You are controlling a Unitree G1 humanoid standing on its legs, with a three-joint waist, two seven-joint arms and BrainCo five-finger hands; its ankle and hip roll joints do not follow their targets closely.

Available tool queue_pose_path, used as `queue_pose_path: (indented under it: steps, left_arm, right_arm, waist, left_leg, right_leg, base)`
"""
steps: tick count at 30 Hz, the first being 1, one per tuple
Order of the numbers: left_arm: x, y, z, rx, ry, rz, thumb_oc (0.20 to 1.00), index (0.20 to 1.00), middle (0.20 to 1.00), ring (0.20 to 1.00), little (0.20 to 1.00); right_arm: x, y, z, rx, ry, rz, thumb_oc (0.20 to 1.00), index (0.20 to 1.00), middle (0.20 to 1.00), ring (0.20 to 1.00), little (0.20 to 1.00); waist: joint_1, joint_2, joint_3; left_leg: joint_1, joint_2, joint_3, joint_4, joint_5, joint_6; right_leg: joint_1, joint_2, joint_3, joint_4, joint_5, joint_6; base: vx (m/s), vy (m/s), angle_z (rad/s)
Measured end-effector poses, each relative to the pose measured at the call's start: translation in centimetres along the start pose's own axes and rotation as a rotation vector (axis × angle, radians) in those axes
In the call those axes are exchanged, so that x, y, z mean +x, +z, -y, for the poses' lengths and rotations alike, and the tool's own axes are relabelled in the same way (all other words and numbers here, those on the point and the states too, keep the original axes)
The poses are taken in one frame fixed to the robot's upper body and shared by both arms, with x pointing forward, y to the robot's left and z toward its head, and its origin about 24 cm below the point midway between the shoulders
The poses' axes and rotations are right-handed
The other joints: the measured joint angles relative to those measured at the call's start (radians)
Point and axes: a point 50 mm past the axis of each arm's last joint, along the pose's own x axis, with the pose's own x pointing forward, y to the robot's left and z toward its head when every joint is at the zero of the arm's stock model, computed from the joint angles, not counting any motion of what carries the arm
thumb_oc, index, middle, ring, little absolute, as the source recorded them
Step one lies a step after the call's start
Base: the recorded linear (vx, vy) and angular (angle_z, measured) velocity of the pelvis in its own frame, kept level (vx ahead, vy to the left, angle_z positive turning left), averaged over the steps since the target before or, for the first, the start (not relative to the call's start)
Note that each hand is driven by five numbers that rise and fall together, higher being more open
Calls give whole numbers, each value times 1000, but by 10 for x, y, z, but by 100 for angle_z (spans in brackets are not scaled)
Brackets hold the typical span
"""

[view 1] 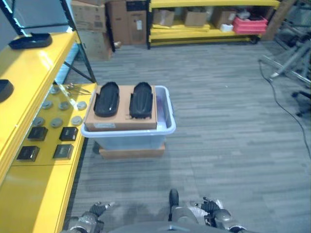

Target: Move parts from the plastic box to the shelf.

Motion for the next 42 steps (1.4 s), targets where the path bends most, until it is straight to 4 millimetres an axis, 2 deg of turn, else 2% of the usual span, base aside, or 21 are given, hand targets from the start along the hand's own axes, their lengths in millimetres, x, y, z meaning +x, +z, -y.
queue_pose_path:
  steps: [2,3,5,6,7,8,11,12,13,14,15,18,21,24,28,29,31,33,35,37,42]
  left_arm:
    - [0,2,-1,-25,9,9,1000,1000,1000,1000,1000]
    - [0,0,2,-27,1,8,1000,1000,1000,1000,1000]
    - [1,14,5,-31,0,52,1000,1000,1000,1000,1000]
    - [1,20,4,-34,9,74,1000,1000,1000,1000,1000]
    - [1,28,2,-40,19,111,1000,1000,1000,1000,1000]
    - [1,34,1,-45,21,133,1000,1000,1000,1000,1000]
    - [1,31,3,-10,24,124,1000,1000,1000,1000,1000]
    - [1,31,3,-11,26,121,1000,1000,1000,1000,1000]
    - [0,24,4,-21,30,108,1000,1000,1000,1000,1000]
    - [0,24,4,-21,30,108,1000,1000,1000,1000,1000]
    - [-1,9,9,-29,26,73,1000,1000,1000,1000,1000]
    - [-2,3,-5,-15,74,62,1000,1000,1000,1000,1000]
    - [-3,-8,-14,-27,114,25,1000,1000,1000,1000,1000]
    - [-3,-3,-30,-53,168,51,1000,1000,1000,1000,1000]
    - [-1,23,-24,-18,157,139,1000,1000,1000,1000,1000]
    - [-1,37,-19,17,140,187,1000,1000,1000,1000,1000]
    - [-2,57,-17,53,137,258,1000,1000,1000,1000,1000]
    - [-5,82,-17,123,137,361,1000,1000,1000,1000,1000]
    - [-9,106,-21,143,153,443,1000,1000,1000,1000,1000]
    - [-8,106,-31,146,184,431,1000,1000,1000,1000,1000]
    - [-5,97,-41,143,234,381,1000,1000,1000,1000,1000]
  right_arm:
    - [1,16,10,-11,-20,79,1000,1000,1000,1000,1000]
    - [2,26,16,-24,-29,111,1000,1000,1000,1000,1000]
    - [2,35,29,-47,-58,144,1000,1000,1000,1000,1000]
    - [2,36,30,-52,-60,147,1000,1000,1000,1000,1000]
    - [1,31,32,-72,-80,136,1000,1000,1000,1000,1000]
    - [0,26,32,-84,-79,124,1000,1000,1000,1000,1000]
    - [0,38,34,-96,-95,173,1000,1000,1000,1000,1000]
    - [0,46,36,-110,-115,201,1000,1000,1000,1000,1000]
    - [-3,61,37,-152,-148,265,1000,1000,1000,1000,1000]
    - [-3,61,37,-152,-148,265,1000,1000,1000,1000,1000]
    - [-13,88,40,-166,-192,413,1000,1000,1000,1000,1000]
    - [-21,108,32,-122,-191,518,1000,1000,1000,1000,1000]
    - [-41,145,24,-74,-177,707,1000,1000,1000,1000,1000]
    - [-47,175,25,-75,-187,792,1000,1000,1000,1000,1000]
    - [-61,233,36,-54,-264,939,1000,1000,1000,1000,1000]
    - [-71,258,43,-76,-314,998,1000,1000,1000,1000,1000]
    - [-79,281,55,-106,-388,1038,1000,1000,1000,1000,1000]
    - [-90,312,82,-133,-517,1055,1000,1000,1000,1000,1000]
    - [-115,345,118,-124,-673,1084,1000,1000,1000,1000,1000]
    - [-133,362,140,-117,-771,1093,1000,1000,1000,1000,1000]
    - [-151,373,158,-84,-864,1117,1000,1000,1000,1000,1000]
  waist:
    - [5,4,2]
    - [17,9,1]
    - [29,25,10]
    - [30,23,11]
    - [28,12,17]
    - [35,14,17]
    - [31,35,24]
    - [27,40,31]
    - [28,60,28]
    - [28,60,28]
    - [1,92,34]
    - [11,43,31]
    - [17,35,29]
    - [58,26,27]
    - [65,32,57]
    - [73,36,81]
    - [89,41,114]
    - [105,52,135]
    - [129,67,186]
    - [150,68,212]
    - [176,75,243]
  left_leg:
    - [-116,9,-10,224,-29,-54]
    - [-157,6,-10,261,-25,-63]
    - [-251,12,-7,346,16,-99]
    - [-274,22,21,320,23,-92]
    - [-269,92,104,63,80,-80]
    - [-268,120,125,-24,123,-80]
    - [-274,156,96,-126,211,-99]
    - [-268,157,93,-137,219,-89]
    - [-239,151,103,-133,234,-70]
    - [-239,151,103,-133,234,-70]
    - [-187,134,116,-134,228,-71]
    - [-182,69,127,-134,209,-36]
    - [-180,30,138,-134,194,-13]
    - [-224,20,136,-140,190,-8]
    - [-314,23,125,-134,230,-1]
    - [-351,22,122,-134,243,1]
    - [-381,20,104,-135,254,3]
    - [-443,16,95,-136,263,0]
    - [-487,10,83,-134,281,6]
    - [-519,6,64,-134,290,6]
    - [-557,-6,21,-133,313,24]
  right_leg:
    - [27,-4,-28,-3,-22,-29]
    - [35,-4,-32,-3,-37,-49]
    - [59,-7,-67,-4,-67,-63]
    - [72,-9,-87,-5,-80,-68]
    - [113,0,-151,-12,-131,-80]
    - [117,14,-151,-11,-139,-78]
    - [122,32,-149,-11,-160,-50]
    - [125,31,-143,-11,-160,-40]
    - [132,30,-122,-11,-153,-18]
    - [132,30,-122,-11,-153,-18]
    - [166,25,-113,-11,-152,30]
    - [169,-39,-114,-5,-146,62]
    - [165,-76,-104,-5,-135,80]
    - [128,-88,-115,-5,-133,93]
    - [42,-85,-123,-4,-102,91]
    - [10,-86,-126,-5,-96,91]
    - [-17,-89,-130,-6,-79,91]
    - [-66,-92,-141,-5,-71,91]
    - [-99,-94,-152,-5,-58,99]
    - [-120,-96,-171,-9,-57,99]
    - [-126,-97,-215,-4,-51,96]
  base:
    - [94,-180,23]
    - [94,-158,27]
    - [111,-89,35]
    - [88,-28,87]
    - [122,2,87]
    - [190,64,60]
    - [176,88,-4]
    - [134,135,-27]
    - [122,152,-32]
    - [78,104,-36]
    - [102,182,-6]
    - [88,182,-2]
    - [-7,122,-5]
    - [-95,99,3]
    - [-129,91,11]
    - [-111,74,10]
    - [-92,96,12]
    - [-50,55,20]
    - [-28,47,29]
    - [4,47,26]
    - [8,26,25]
